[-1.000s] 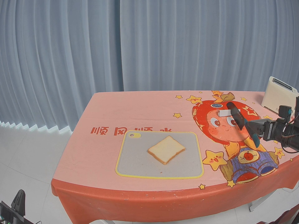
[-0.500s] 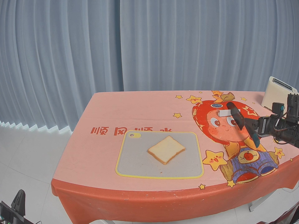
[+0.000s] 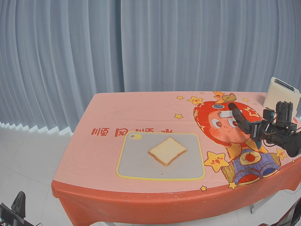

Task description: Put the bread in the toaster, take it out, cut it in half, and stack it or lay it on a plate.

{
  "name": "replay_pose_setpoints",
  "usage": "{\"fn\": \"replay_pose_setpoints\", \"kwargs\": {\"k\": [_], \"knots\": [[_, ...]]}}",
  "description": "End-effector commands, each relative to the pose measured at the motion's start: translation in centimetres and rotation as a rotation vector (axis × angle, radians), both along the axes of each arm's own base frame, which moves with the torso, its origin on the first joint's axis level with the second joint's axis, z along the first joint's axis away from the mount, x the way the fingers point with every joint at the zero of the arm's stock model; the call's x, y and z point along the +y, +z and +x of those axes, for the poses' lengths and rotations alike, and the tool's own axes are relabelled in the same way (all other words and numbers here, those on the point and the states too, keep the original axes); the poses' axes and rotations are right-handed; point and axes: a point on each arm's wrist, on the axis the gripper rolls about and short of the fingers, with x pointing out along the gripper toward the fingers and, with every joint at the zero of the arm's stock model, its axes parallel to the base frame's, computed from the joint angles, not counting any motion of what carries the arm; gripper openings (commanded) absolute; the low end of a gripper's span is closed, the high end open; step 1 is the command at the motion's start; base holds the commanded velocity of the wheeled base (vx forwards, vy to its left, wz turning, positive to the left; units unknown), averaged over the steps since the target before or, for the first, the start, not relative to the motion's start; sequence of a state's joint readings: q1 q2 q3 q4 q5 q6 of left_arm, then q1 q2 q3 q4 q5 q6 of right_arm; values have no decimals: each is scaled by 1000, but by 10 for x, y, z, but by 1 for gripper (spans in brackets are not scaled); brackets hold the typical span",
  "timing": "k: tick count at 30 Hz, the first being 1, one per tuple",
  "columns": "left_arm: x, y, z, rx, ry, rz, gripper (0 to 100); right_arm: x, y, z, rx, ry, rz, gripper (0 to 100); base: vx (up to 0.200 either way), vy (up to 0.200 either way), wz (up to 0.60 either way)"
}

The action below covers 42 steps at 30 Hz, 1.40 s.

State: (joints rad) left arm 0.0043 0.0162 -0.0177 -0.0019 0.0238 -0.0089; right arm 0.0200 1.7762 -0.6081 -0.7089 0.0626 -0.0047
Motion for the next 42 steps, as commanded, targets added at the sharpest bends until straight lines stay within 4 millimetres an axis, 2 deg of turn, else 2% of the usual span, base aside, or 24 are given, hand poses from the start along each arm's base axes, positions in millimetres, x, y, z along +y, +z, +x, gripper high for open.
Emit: {"fn": "replay_pose_setpoints", "kwargs": {"k": [1,21,22,39,42], "knots": [[0,-5,0,0,1,0,0,0,-9,3,32,3,-2,100,0,0,0],[0,-5,0,2,1,0,0,-11,-16,9,50,-25,-15,100,0,0,0],[0,-5,0,2,0,0,0,-10,-17,8,54,-24,-15,0,0,0,0],[0,-5,0,2,1,0,0,-8,-9,7,20,-17,-7,0,0,0,0],[0,-5,0,2,1,0,0,-10,0,5,-10,-25,-7,0,0,0,0]]}}
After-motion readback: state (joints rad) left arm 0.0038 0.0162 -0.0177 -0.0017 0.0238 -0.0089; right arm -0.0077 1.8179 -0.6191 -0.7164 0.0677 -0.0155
